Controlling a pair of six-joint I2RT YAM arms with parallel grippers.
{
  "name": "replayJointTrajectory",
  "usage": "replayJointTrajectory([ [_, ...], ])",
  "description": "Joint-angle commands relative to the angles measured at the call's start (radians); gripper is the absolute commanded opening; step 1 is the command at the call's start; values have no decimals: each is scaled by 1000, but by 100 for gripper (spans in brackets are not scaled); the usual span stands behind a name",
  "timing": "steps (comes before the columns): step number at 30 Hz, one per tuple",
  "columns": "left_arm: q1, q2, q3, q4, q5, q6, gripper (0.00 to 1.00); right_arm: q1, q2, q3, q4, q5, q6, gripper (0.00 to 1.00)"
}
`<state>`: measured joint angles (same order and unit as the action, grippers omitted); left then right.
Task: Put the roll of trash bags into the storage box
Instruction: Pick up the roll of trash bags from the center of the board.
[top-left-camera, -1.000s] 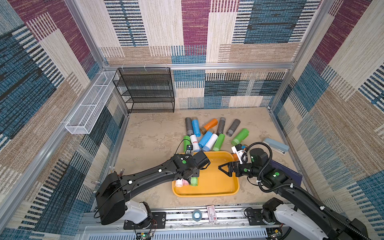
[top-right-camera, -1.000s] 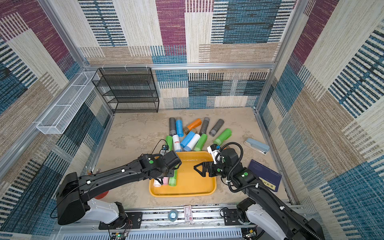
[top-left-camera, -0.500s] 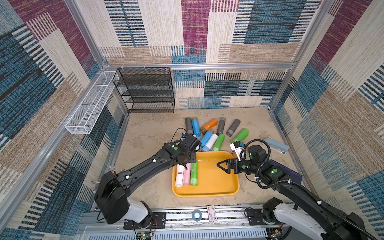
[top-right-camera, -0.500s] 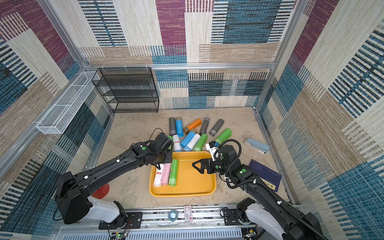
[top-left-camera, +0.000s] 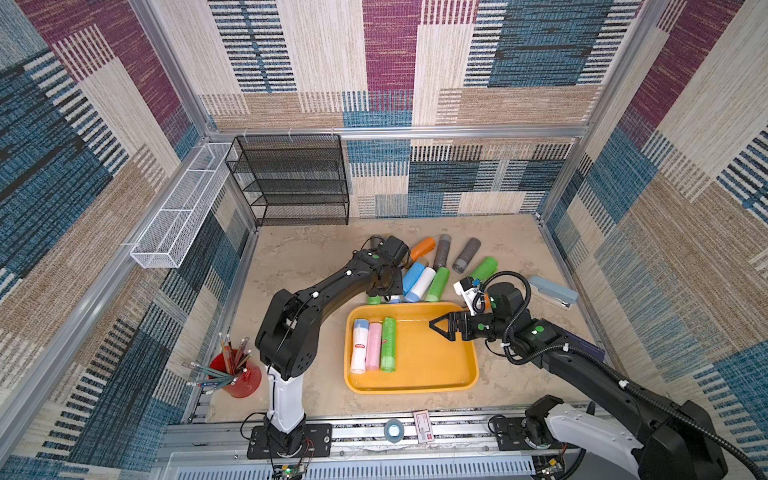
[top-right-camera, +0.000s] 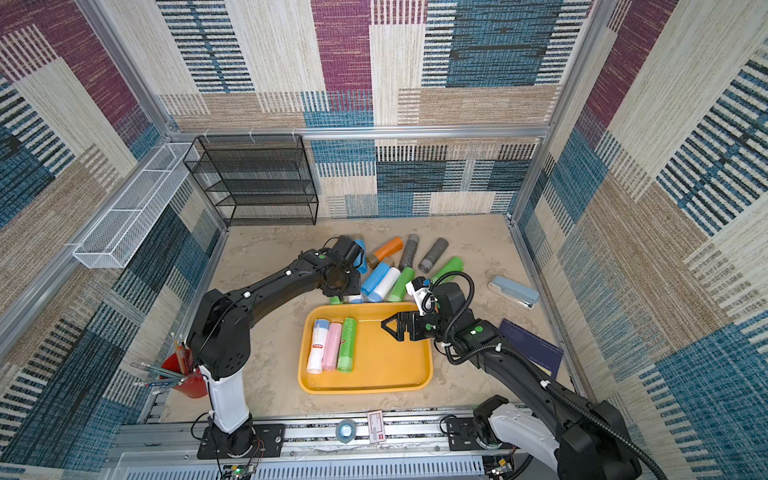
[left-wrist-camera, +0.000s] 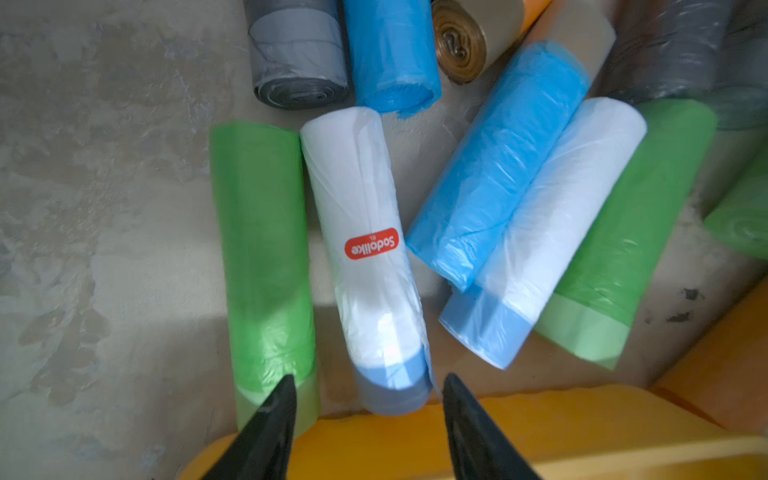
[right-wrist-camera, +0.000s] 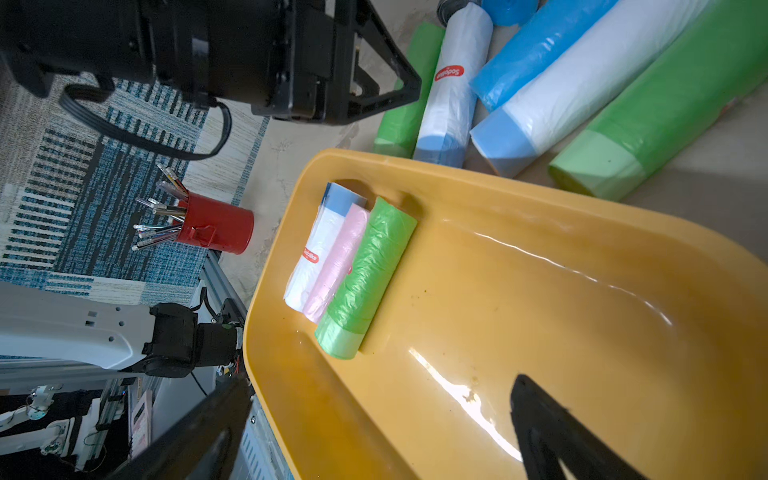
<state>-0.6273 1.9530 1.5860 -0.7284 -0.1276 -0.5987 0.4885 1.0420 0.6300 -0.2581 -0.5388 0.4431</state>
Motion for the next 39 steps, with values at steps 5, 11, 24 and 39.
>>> replayJointTrajectory([
  [5, 40, 53, 45, -58, -65, 68, 58, -14, 54, 10, 52, -13, -34, 99],
  [11, 76, 91, 44, -52, -43, 112, 57, -35, 108, 8, 87, -44, -41, 99],
  [24, 116, 200, 107, -51, -30, 140, 50, -64, 142, 12, 92, -58, -50, 99],
  [39, 164, 27, 54, -37, -177, 183, 35, -69, 62, 11, 37, -30, -35, 99],
])
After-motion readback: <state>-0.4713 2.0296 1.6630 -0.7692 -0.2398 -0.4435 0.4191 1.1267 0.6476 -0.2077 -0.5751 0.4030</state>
